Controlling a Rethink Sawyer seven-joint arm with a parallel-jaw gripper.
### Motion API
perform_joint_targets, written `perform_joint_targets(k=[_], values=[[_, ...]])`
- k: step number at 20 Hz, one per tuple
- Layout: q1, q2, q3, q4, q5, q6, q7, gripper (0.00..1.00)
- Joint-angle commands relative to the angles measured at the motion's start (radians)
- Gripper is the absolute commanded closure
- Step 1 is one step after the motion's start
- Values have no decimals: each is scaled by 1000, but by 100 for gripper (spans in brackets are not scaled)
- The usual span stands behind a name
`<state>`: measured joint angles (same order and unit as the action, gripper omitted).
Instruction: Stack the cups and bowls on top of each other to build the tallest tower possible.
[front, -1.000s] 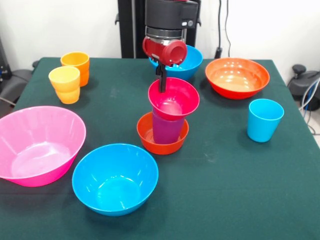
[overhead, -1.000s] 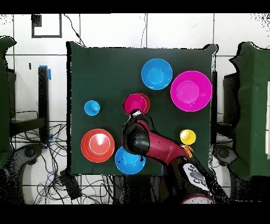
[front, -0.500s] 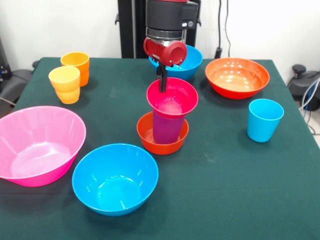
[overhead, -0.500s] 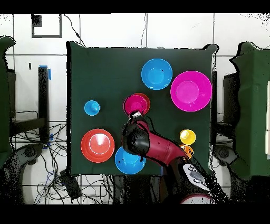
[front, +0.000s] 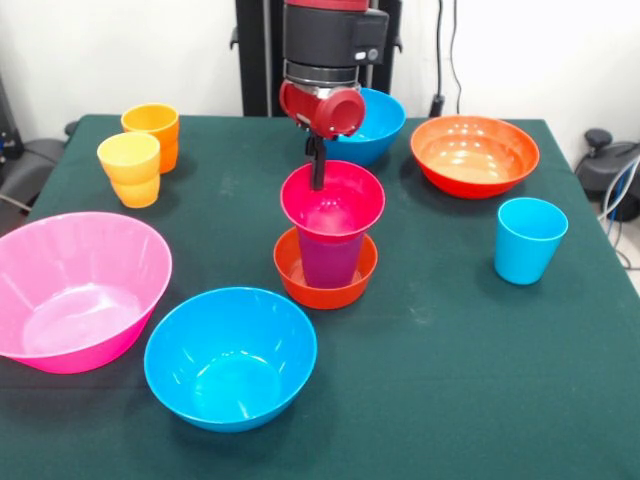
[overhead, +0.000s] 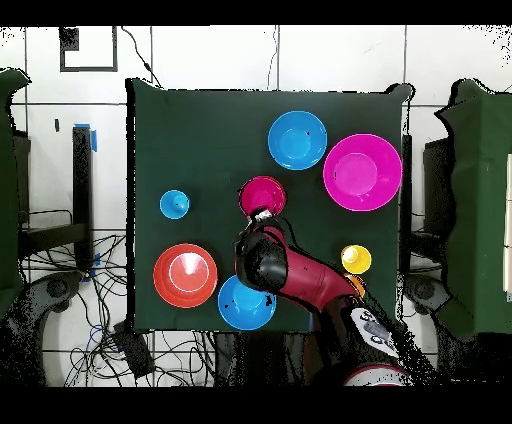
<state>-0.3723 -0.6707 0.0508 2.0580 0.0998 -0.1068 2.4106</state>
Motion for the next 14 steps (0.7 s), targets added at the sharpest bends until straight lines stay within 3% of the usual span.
perform_joint_targets(k=[1,14], values=[[2,86,-4,-59,6,55,75,100],[-15,87,3,-81,-15,61,65,100]])
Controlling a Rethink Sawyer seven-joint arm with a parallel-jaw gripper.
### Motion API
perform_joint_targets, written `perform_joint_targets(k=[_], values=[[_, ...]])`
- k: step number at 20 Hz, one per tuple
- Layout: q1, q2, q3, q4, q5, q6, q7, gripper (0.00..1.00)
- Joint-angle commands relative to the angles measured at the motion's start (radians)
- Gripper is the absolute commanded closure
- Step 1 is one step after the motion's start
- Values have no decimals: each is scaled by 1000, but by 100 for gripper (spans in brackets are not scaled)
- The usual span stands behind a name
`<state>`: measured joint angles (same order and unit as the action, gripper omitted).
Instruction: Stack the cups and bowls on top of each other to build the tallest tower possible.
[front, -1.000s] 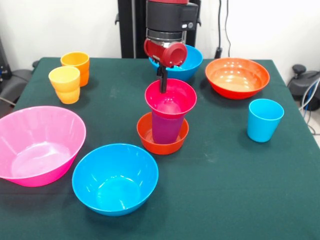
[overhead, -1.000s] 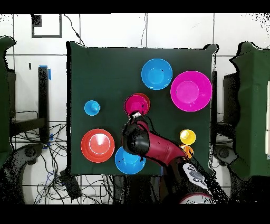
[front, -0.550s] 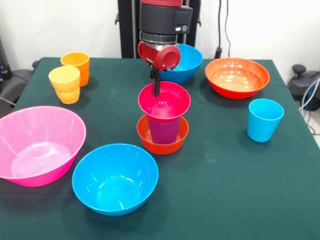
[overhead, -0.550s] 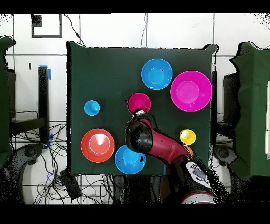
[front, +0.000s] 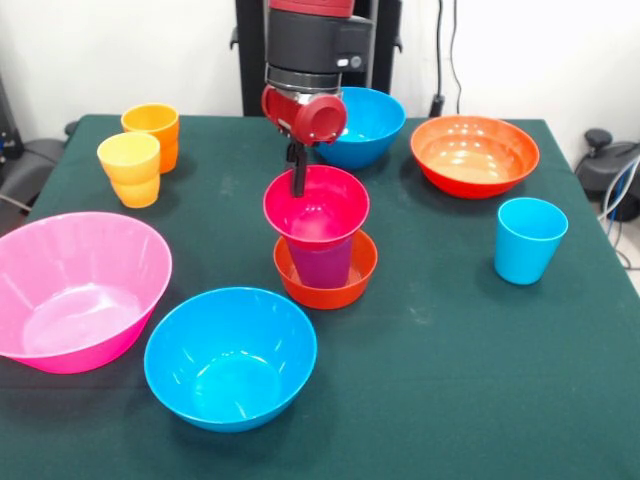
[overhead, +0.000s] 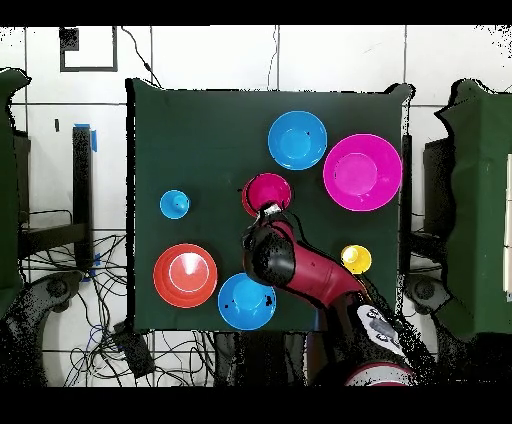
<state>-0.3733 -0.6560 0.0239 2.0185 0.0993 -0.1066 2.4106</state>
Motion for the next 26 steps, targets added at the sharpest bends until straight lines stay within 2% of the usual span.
perform_joint_targets(k=[1,7,14,21,26], values=[[-14,72,33,-41,-13,61,67,100],[-6,77,34,-40,-6,53,79,100],[-31,79,103,-6,11,36,131,100],[2,78,100,8,42,19,168,100],[-17,72,127,13,34,13,171,100]])
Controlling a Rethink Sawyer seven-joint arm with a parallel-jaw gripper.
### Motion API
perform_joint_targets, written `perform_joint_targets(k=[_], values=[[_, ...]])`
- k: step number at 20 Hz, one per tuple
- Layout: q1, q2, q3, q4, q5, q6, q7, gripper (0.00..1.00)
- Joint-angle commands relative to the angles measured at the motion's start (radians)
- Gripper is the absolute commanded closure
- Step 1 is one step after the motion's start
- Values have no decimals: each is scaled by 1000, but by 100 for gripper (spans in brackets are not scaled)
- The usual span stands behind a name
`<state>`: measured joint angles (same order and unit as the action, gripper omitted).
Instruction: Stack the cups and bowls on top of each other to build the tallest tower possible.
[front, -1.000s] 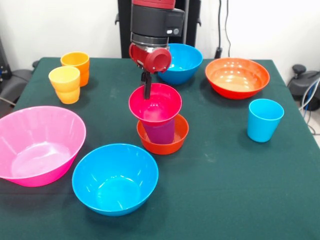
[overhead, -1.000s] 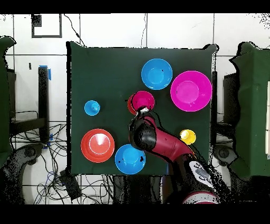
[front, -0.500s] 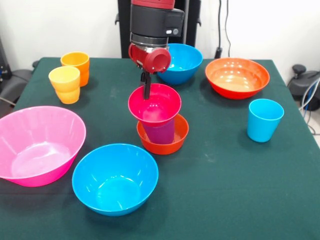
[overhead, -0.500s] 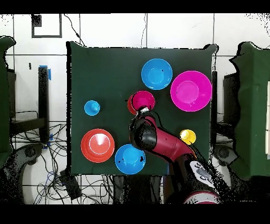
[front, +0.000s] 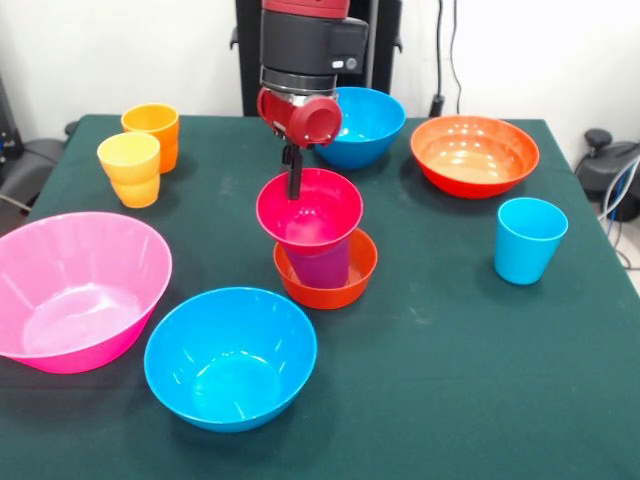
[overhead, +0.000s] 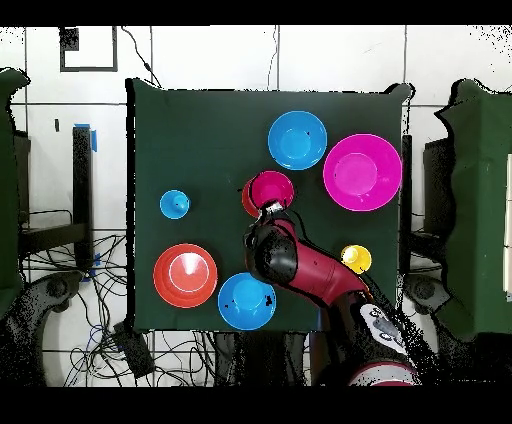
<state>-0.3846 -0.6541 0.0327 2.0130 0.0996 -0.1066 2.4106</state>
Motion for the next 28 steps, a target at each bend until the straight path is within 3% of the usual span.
perform_joint_targets(k=[1,18,28], values=[[-11,71,128,19,31,4,176,100],[13,62,147,39,85,4,207,100],[10,56,146,66,122,91,187,100]])
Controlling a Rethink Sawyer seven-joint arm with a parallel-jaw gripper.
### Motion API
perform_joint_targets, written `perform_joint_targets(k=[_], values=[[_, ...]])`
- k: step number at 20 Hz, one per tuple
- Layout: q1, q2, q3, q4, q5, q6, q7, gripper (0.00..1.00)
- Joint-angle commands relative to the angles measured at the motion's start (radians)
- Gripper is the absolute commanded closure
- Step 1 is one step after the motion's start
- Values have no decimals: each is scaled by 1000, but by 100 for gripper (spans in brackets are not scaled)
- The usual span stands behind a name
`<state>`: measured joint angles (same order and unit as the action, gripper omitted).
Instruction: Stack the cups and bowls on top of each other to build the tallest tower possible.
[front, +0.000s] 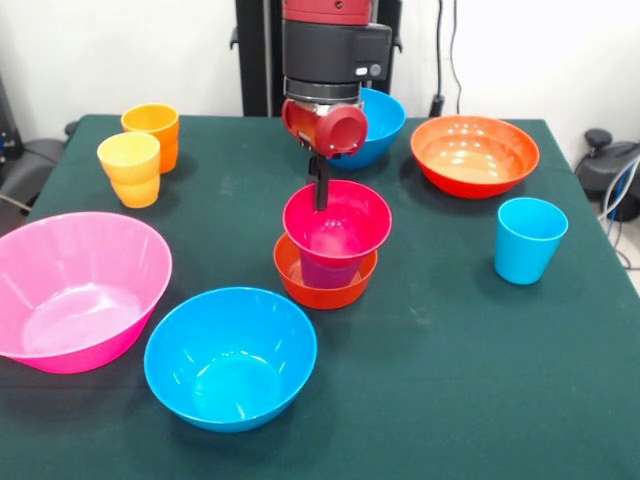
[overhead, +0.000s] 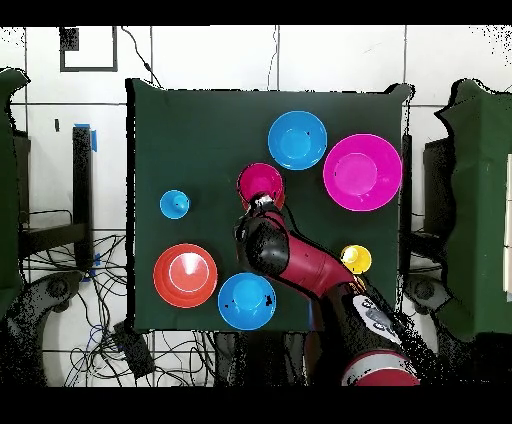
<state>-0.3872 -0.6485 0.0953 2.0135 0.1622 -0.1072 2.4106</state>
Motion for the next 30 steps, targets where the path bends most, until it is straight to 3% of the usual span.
perform_joint_targets(k=[1,13,24,30], values=[[16,50,80,67,65,102,186,100],[34,35,24,57,101,299,120,100],[46,27,12,66,106,321,128,100],[69,28,-30,40,89,284,115,100]])
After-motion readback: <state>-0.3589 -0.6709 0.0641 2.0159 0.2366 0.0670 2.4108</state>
